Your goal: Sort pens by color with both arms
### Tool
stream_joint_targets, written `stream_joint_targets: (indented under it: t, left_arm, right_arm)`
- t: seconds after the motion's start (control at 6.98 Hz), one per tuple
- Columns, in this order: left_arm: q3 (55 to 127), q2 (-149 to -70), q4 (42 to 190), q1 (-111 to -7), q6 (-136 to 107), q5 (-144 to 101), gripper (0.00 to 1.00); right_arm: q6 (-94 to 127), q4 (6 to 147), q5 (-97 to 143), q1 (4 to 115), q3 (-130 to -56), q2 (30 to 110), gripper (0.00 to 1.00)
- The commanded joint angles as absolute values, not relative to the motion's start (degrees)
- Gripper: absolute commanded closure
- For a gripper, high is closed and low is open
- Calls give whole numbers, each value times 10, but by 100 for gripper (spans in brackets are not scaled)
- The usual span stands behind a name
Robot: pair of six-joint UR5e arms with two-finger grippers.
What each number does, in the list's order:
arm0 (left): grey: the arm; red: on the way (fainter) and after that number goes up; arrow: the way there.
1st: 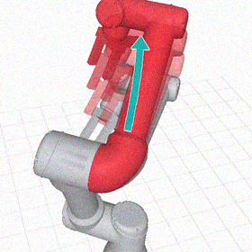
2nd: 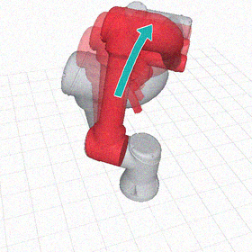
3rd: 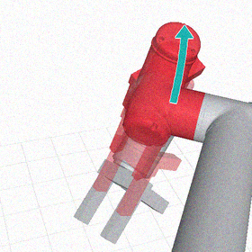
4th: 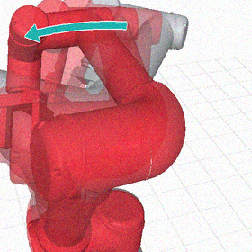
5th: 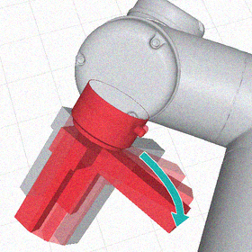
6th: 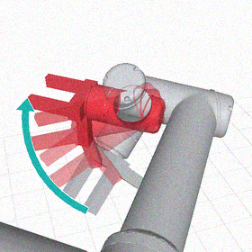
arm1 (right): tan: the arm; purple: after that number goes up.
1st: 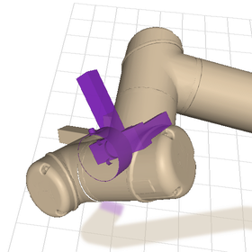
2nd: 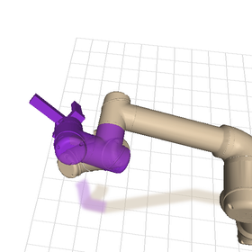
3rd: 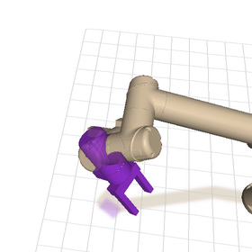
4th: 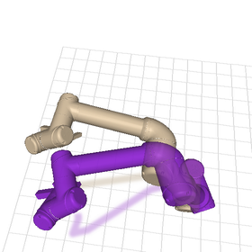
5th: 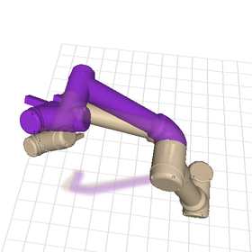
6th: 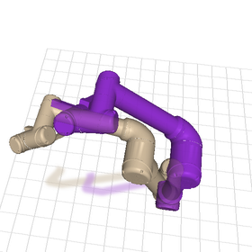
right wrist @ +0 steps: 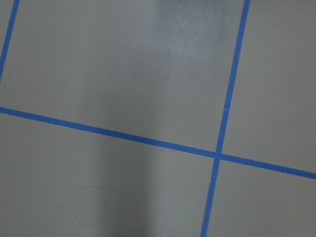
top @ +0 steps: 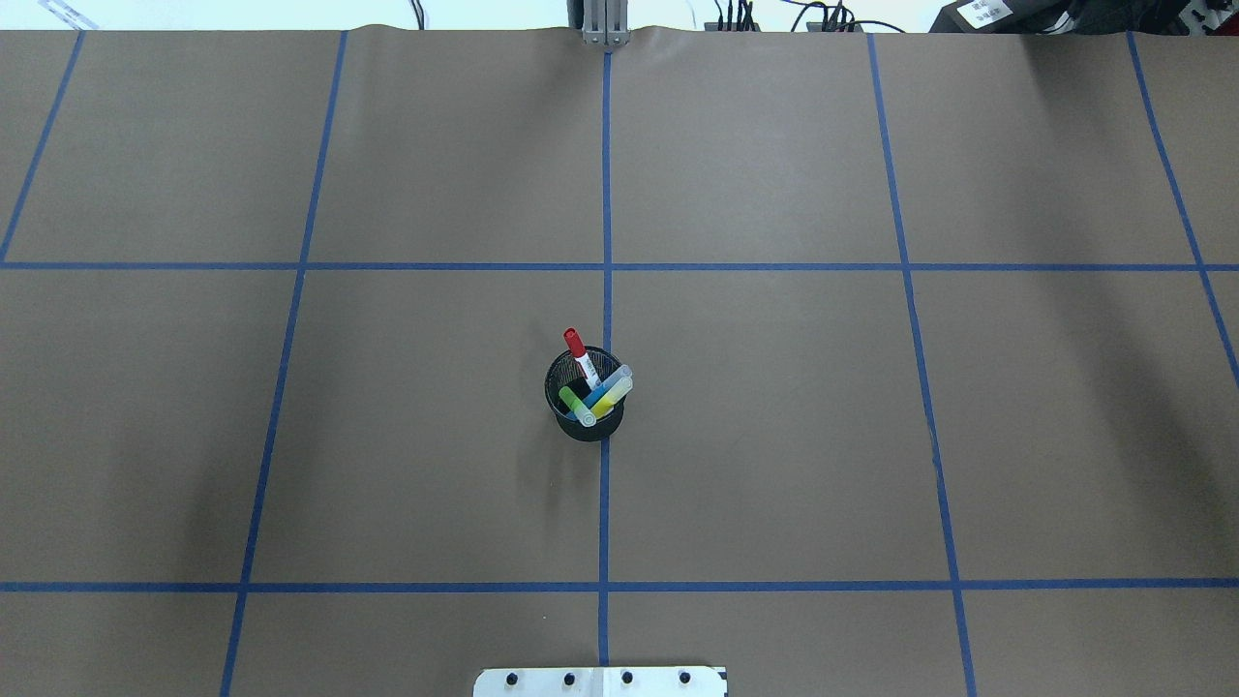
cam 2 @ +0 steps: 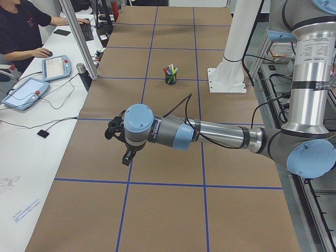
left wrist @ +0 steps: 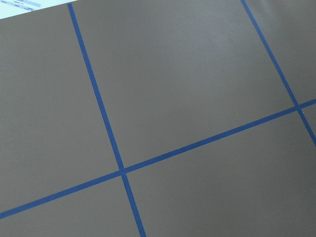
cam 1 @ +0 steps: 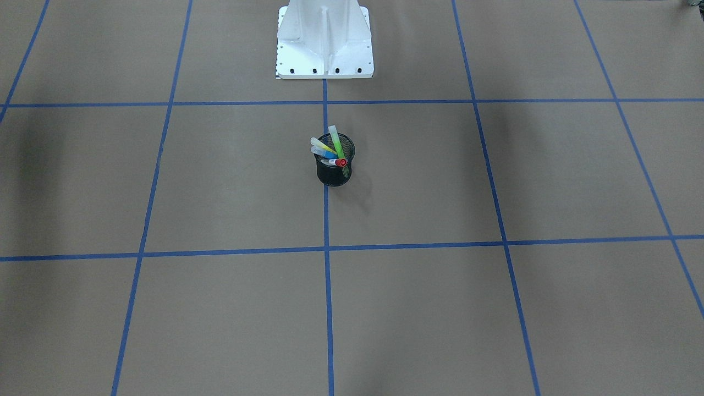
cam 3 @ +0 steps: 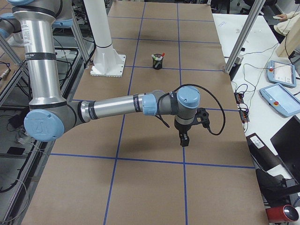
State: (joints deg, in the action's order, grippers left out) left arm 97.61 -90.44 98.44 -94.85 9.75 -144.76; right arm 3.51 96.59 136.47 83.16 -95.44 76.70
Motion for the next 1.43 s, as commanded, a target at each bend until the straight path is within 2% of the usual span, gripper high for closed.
stream_joint_targets:
  t: [0.0,0.72,0.86,1.15,1.29]
  left_arm:
    - [974,-904,984,-948,98,-1448,0]
    - [969,-904,984,-947,98,-1448,0]
    - [970,-903,984,-947,98,-1448,0]
    - [970,-903,984,-948,98,-1448,0]
    - [970,-902,984,-948,98,-1448,0]
  right_arm:
    - [147,965,1384,769,-936,677,0]
    - [306,962,1460,672,-897,554,1]
    - [327,934,1469,651,-888,542,1]
    - [491,759,1466,601,-831,533,1]
    - [542,728,1456,579,-826,527,1]
